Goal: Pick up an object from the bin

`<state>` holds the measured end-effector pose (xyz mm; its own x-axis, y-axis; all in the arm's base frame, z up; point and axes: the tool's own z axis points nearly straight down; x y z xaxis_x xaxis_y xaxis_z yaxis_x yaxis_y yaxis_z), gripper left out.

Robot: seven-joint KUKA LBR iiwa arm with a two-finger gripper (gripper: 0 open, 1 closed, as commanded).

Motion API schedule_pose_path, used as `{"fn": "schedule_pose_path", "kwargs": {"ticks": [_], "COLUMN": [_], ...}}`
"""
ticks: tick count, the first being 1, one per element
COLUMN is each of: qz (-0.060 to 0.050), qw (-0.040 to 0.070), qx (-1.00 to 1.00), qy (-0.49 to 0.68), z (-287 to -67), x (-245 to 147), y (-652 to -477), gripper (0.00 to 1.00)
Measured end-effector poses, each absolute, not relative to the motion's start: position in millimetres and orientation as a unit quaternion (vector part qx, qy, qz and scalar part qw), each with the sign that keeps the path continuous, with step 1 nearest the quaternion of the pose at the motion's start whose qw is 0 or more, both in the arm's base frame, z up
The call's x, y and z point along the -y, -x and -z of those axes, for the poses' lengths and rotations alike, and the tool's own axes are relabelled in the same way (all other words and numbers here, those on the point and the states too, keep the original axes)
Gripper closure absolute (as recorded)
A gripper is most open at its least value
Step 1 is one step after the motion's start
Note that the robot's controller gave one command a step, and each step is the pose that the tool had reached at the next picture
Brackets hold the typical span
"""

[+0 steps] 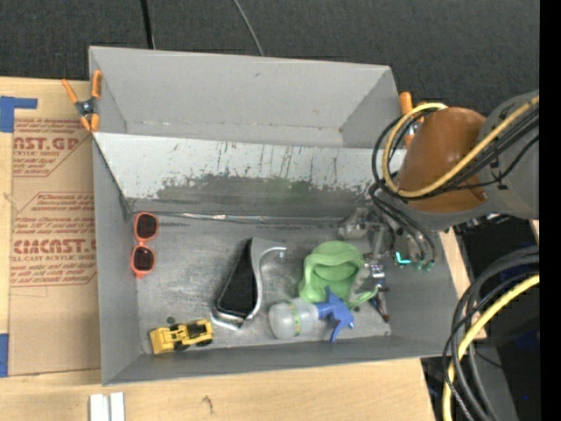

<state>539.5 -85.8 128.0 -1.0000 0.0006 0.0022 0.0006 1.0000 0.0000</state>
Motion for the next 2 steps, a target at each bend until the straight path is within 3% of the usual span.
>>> {"fn": "schedule_pose_path", "kwargs": {"ticks": [2], "qz": [-0.001], "qw": [-0.002], "qx": [0.999], "qy": [-0.040], "z": [-121.0], "x": [86.5], "y": [-543.5], "gripper": [0.00]}}
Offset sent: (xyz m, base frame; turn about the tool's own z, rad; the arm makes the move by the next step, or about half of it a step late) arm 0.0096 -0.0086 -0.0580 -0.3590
